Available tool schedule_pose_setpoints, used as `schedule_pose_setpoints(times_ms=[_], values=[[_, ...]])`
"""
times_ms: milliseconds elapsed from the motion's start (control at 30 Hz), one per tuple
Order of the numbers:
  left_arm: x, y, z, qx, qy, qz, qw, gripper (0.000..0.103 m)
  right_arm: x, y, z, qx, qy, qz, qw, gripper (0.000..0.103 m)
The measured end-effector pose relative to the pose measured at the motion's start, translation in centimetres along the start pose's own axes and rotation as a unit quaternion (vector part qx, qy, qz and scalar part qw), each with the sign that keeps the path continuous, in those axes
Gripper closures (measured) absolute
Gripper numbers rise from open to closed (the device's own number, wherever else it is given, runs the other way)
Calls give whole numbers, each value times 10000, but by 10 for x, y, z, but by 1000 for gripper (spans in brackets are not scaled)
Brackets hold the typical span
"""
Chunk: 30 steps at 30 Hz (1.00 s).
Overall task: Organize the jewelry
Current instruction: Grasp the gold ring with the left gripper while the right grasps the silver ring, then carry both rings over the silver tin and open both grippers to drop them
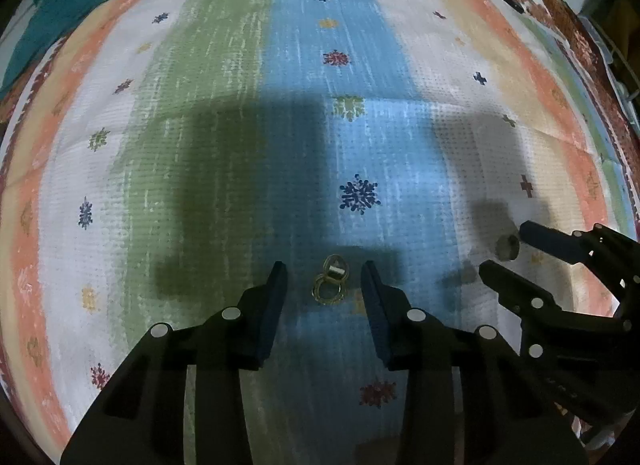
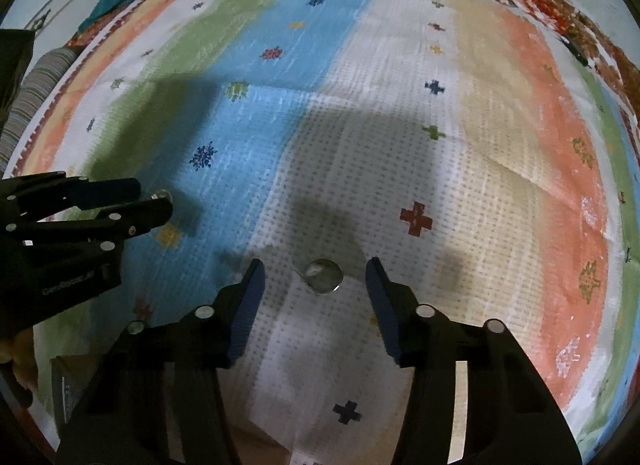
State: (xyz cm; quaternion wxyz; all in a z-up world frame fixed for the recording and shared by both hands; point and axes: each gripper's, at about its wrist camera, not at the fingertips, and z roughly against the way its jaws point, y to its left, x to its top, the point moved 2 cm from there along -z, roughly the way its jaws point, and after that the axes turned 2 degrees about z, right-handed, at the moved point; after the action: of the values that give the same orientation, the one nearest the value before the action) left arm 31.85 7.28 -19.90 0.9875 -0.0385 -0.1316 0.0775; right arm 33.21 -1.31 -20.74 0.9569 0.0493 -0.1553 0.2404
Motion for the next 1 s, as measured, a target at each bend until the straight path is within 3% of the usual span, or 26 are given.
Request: schedule_pose_setpoints(times_ms=[133,200,300,600,1000], values=[[1,0,-3,68,-4,-65,10000,72,3,0,-2,-23,-22,-19,10000,59],[1,0,-4,148,-20,-100,9998,84,4,-1,-4,15,-25,-86,10000,70],[1,1,-4,180,-43,-146,9997,90,4,-1,-5,16,-2,-95,10000,82],[-4,1,7,163,-116,-184,9996,91,0,-6,8,63,-136,-241,9996,82],[-16,-2,49,49,-510,-204,9985,91,-15,-5,44,114,-429,-327,9985,82]])
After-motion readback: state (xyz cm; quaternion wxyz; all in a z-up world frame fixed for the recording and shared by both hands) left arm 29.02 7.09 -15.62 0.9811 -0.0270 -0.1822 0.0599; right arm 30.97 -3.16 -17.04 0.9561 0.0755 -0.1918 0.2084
